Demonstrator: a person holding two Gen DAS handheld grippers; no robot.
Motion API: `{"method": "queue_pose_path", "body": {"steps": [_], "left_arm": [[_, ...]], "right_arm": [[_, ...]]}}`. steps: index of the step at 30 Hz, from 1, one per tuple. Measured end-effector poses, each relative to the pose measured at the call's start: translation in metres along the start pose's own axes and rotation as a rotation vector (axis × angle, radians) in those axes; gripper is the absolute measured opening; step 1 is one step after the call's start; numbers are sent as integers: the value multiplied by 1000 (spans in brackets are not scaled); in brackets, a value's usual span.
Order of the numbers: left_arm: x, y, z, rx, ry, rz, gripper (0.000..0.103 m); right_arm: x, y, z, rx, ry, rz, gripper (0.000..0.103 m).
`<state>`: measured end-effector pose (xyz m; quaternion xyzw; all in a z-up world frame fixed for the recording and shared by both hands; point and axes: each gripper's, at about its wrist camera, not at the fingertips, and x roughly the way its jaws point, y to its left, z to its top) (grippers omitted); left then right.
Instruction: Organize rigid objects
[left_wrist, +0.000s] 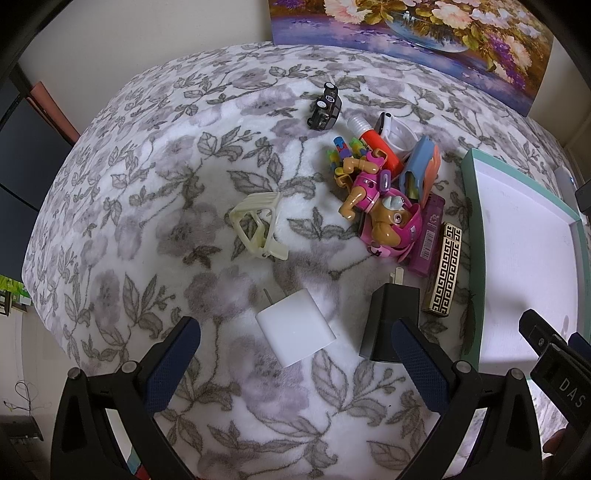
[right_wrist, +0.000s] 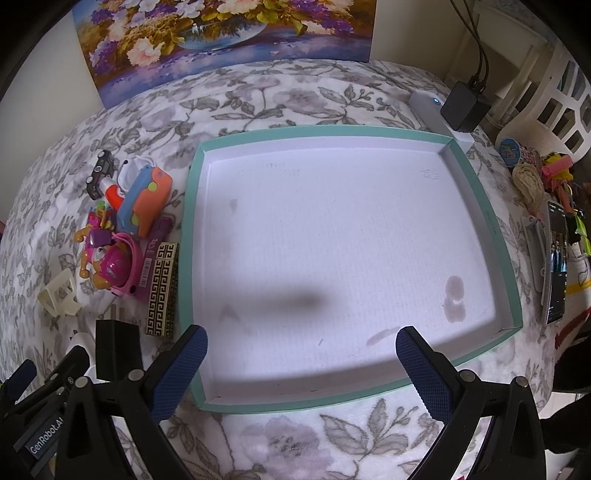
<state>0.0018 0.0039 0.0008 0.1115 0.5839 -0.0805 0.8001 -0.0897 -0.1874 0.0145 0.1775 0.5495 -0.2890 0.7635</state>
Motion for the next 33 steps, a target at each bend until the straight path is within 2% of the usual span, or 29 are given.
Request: {"method": "queue_pose_path", "body": {"steps": [26,28,33], "left_arm": [[1,4,-3,-21,-2,-1,103],[0,12,-2,-58,-6,-6,103],[3,25,1,-99,-6,2,103]], "right_arm": [[3,-5,2,-2,3,3,103],[5,0,0,-7,0,12,103],[9,10,-3,-19,23,98,103]]}}
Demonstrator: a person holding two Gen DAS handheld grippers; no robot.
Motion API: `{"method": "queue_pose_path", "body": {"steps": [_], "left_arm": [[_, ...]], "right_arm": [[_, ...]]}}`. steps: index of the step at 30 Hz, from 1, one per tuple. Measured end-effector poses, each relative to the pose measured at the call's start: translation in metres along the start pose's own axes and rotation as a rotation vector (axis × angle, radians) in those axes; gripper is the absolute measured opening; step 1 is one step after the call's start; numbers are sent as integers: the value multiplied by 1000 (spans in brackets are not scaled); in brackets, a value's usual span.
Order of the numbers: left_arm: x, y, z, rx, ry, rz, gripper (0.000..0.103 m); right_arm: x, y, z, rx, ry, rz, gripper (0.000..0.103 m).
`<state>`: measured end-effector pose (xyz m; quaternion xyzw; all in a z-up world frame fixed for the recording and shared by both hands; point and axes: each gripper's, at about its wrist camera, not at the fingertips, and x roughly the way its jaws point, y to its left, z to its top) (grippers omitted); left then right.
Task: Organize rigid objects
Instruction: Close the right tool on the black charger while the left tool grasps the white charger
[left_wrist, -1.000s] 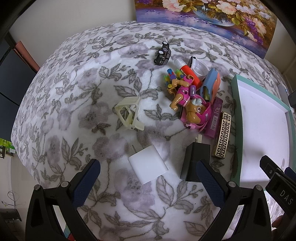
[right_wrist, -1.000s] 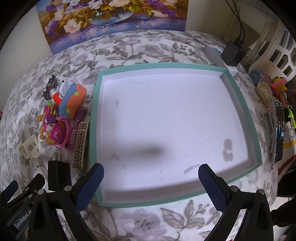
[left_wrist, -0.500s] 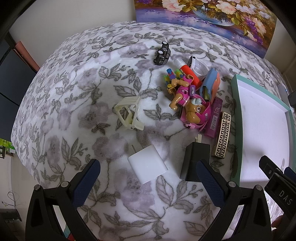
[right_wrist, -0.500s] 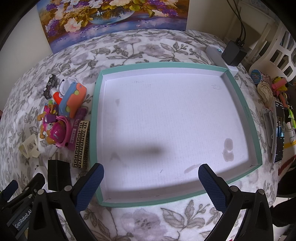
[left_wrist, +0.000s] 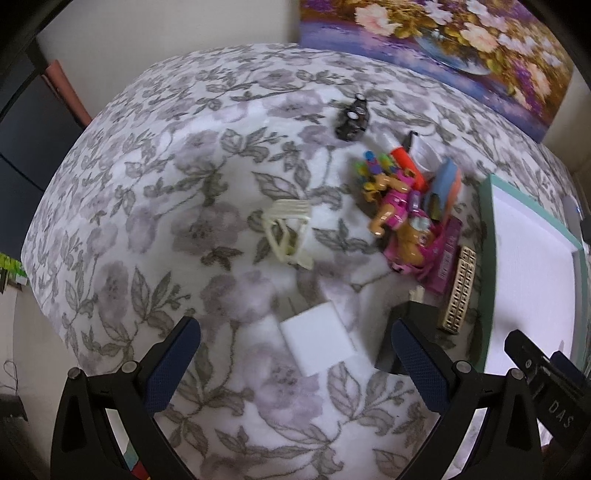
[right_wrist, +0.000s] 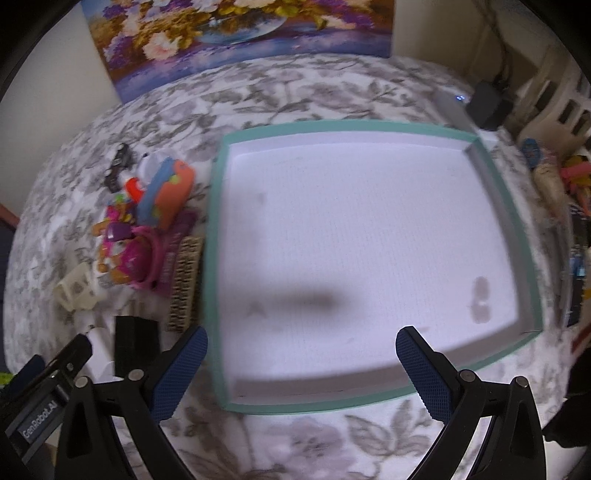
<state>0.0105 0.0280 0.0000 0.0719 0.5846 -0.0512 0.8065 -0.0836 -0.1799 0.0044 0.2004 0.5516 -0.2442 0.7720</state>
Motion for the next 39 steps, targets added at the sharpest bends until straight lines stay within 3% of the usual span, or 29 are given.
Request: {"method": "queue_pose_path", "body": {"steps": [7,12,21,27,33,39], "left_arm": [[12,24,2,-117,51,-35,102],[18,36,1,-195,76,-64,95],[27,56,-2,-313,120,-117,92],[28,58,-3,-322,123,-113,92],[26,66,-3,-354,111,-113,92],[27,54,-2,-313,125,-131,92]], "right_arm": [[-4,23,1,-50,-20,94,103],[-5,46,2,-116,-42,147,103],[4,68,-7,-177,0,226,88],[6,78,-11,-211,-6,212,86],[4,88,-15,-248,-9,236,75],[15,98,-20,-279,17,223,64]]}}
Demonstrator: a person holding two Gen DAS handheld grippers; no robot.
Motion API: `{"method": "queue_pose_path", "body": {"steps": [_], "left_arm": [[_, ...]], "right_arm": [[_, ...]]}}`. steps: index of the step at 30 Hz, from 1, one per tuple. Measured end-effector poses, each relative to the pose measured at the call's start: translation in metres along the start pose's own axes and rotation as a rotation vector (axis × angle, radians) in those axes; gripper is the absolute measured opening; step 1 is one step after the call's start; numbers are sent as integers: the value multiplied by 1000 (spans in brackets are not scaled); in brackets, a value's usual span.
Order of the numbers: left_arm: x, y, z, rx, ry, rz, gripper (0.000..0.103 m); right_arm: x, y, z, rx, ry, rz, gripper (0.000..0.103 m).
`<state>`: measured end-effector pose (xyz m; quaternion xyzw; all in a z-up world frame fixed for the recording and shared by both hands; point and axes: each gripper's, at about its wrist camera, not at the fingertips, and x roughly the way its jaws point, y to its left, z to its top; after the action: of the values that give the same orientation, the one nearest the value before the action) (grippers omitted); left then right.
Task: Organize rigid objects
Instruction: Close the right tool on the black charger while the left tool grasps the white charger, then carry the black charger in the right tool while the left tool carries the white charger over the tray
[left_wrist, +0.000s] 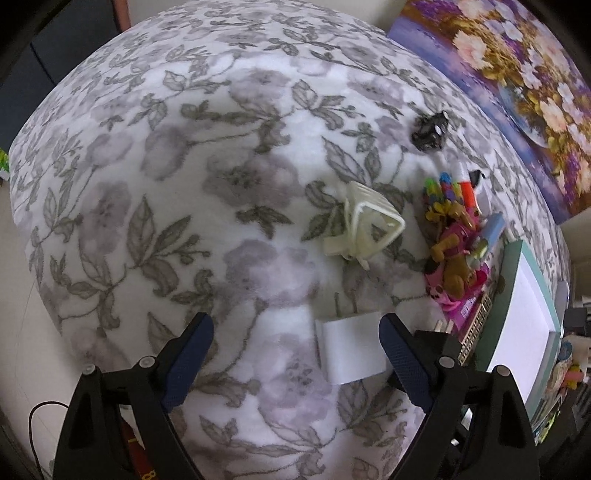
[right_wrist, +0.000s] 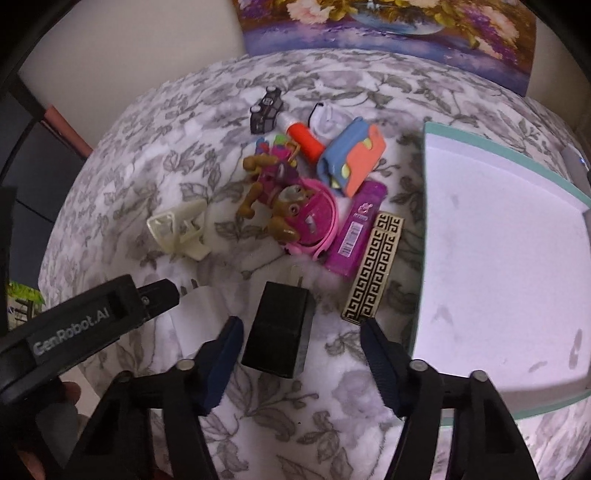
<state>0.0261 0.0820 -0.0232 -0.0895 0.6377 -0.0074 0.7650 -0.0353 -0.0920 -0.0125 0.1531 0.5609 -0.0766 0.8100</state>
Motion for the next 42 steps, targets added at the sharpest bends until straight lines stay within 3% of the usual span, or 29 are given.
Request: {"method": "queue_pose_path", "body": {"steps": [2,4,9,12,22,30,35,42], "left_arm": [[2,-4,0,9,9,-10,92],[3,-6,-1,12,18,-22,92],[7,-14,-2,39,25,-8,92],[11,-19,-1,58,31,7,81],[34,-46,-1,122,82,7,75],[48,-72,-13,185,82,76,62],[46,-75,-16,201,66,85,44],[48,-76,-10,189,66,65,44]], "right_arm": [[4,1,0,-3,8,7,58],[7,2,-1,-4,11,14,45],[15,3,-2,-9,35,14,38],[20,0,-2,-5,51,-7,34],[22,-6,-2,14,60,-16,34],[22,-16,-1,18,69,-14,34],[22,-8,-2,6,72,-29,34],[23,-7,-2,2,71,-32,34]]}}
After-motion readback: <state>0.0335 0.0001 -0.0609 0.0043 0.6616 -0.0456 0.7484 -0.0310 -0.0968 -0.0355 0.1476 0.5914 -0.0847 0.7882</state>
